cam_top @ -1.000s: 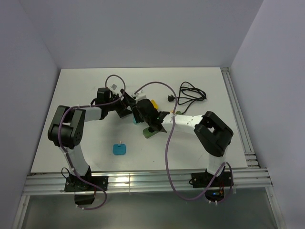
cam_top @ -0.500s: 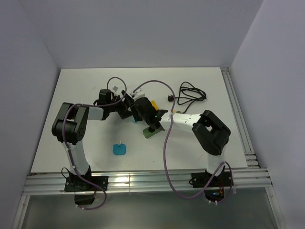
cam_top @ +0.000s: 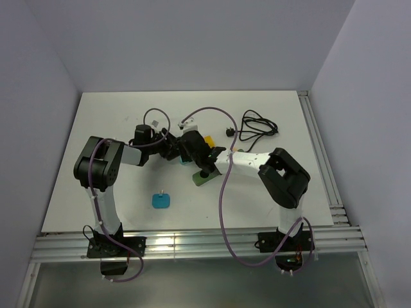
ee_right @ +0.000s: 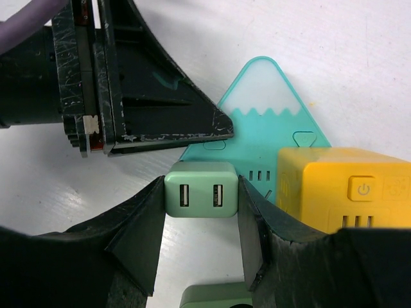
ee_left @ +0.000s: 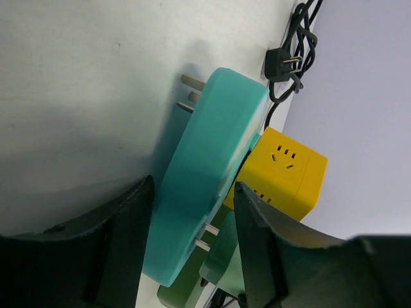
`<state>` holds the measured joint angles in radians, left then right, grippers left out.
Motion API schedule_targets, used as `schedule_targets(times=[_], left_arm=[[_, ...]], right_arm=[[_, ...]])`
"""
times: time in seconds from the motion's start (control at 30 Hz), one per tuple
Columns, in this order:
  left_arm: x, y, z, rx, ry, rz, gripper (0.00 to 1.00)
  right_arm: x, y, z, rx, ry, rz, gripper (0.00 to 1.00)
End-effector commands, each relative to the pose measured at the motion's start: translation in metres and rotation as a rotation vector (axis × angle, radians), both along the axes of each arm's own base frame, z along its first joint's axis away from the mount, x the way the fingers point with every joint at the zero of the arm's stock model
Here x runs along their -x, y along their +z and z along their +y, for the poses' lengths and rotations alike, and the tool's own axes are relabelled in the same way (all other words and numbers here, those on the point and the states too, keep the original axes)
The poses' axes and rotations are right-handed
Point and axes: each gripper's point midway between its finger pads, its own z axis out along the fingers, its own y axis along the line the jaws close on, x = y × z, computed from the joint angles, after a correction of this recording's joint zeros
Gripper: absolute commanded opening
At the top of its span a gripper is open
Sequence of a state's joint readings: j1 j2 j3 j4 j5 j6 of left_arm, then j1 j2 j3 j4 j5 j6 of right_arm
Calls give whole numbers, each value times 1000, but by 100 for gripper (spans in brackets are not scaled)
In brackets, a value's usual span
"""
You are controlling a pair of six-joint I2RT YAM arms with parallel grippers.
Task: Insert the plug
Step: Insert the plug into the socket.
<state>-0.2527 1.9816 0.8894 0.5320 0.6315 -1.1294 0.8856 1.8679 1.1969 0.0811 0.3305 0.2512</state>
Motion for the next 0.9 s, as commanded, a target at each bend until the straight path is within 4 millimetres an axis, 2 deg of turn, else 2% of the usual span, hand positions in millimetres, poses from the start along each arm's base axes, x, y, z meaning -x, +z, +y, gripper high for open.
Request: schedule_targets(times=[0.0,0.2,0.53,0.73,0.87], left_arm=[[4,33,-19,101,-60,-83,56],[11,37,-17,117,-31,-90,51],[25,45,-15,120,-8,-86,50],[28,52,-17,128,-17,-95,54],[33,52,-18,112,-16,-91,62]], right_arm=[[10,-31,-13,72,-35,76,8],[18,-35,-15,68,-42,70,7],[32,-53,-15,88,-43,94,5],[46,-72,-18,75,-52,161,5],[52,-85,-19,87,-53,209,4]])
